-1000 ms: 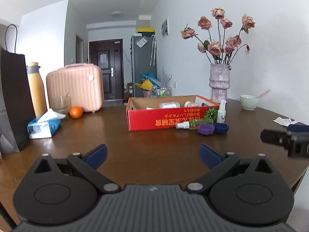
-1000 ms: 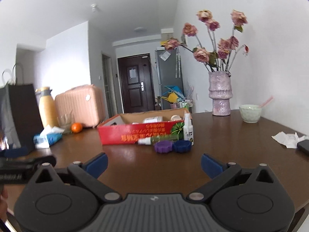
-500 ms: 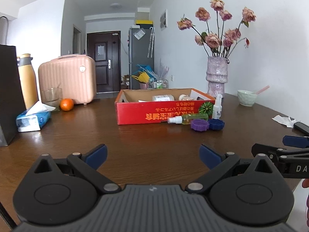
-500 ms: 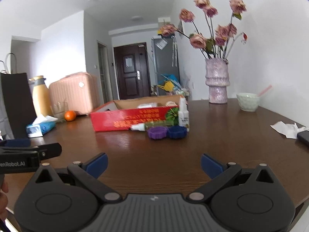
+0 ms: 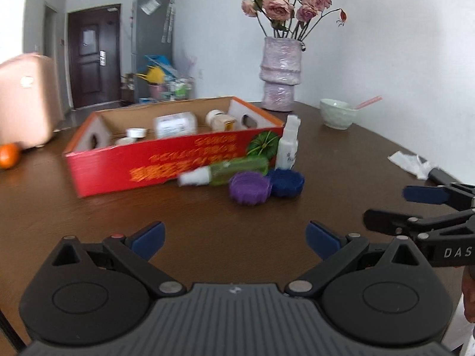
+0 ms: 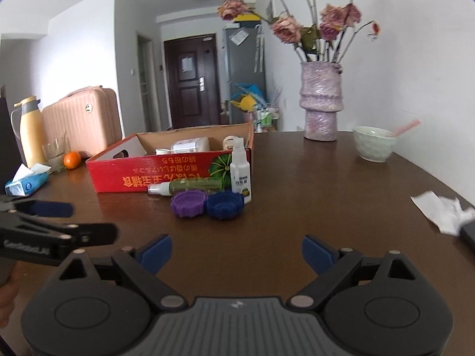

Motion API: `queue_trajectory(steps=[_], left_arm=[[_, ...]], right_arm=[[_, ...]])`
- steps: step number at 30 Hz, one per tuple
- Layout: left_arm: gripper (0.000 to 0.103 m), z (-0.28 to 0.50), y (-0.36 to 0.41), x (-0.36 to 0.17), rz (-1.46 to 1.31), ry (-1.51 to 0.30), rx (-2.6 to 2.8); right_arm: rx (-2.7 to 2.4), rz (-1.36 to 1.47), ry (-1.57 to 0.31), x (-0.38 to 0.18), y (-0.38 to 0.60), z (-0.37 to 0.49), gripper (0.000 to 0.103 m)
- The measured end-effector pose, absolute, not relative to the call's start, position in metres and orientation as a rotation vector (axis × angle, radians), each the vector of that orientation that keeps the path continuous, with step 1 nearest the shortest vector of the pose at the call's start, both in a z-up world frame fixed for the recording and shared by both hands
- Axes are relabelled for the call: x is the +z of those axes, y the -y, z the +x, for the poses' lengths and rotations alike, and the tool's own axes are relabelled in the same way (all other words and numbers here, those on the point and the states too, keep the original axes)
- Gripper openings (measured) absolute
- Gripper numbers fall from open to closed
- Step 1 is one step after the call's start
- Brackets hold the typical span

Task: Organize rigid objects
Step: 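Grasp the purple screw cap with the left gripper while the right gripper grasps the blue cap, then carry the purple cap with the left gripper over the box while the right gripper carries the blue cap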

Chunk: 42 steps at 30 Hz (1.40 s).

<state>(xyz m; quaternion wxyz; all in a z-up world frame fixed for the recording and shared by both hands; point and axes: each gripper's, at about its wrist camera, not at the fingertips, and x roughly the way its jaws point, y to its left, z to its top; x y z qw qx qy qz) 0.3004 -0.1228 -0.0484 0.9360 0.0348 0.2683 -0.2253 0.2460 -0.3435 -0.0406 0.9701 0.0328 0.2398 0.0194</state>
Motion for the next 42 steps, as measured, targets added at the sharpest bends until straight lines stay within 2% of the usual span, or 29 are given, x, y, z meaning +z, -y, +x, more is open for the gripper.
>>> queue_trajectory(steps=[3,4,6,8,13,14,15,27,30,42], left_arm=[[0.101,0.338,0.136,-0.052,0.041,-0.608,-0.489],[0.098,0.350,0.140,-0.054,0.037,-0.632,-0.501],[0.080,0.371,0.151,-0.060,0.041,-0.668,-0.508],[0.072,0.385,0.163,-0.067,0.079,-0.685,-0.504],[0.070,0.409,0.178,-0.079,0.116,-0.693,-0.545],[0.066,0.412,0.179,-0.081,0.116,-0.699,-0.554],[0.058,0.415,0.180,-0.084,0.116,-0.705,-0.566],[0.056,0.386,0.113,-0.069,0.093,-0.654,-0.507],[0.056,0.386,0.096,-0.063,0.067,-0.656,-0.463],[0.056,0.343,0.075,-0.022,0.035,-0.560,-0.423]], right_arm=[[0.060,0.089,-0.518,-0.037,0.353,0.278,0.084],[0.067,0.094,-0.532,-0.036,0.355,0.287,0.084],[0.074,0.086,-0.543,-0.036,0.358,0.303,0.082],[0.071,0.077,-0.549,-0.037,0.359,0.315,0.082],[0.092,0.073,-0.581,-0.044,0.363,0.332,0.081],[0.100,0.077,-0.591,-0.046,0.362,0.335,0.081],[0.105,0.078,-0.601,-0.048,0.362,0.338,0.081],[0.178,-0.025,-0.656,-0.063,0.319,0.382,0.081],[0.158,-0.070,-0.690,-0.067,0.311,0.390,0.053],[0.142,-0.057,-0.595,-0.027,0.316,0.335,0.052]])
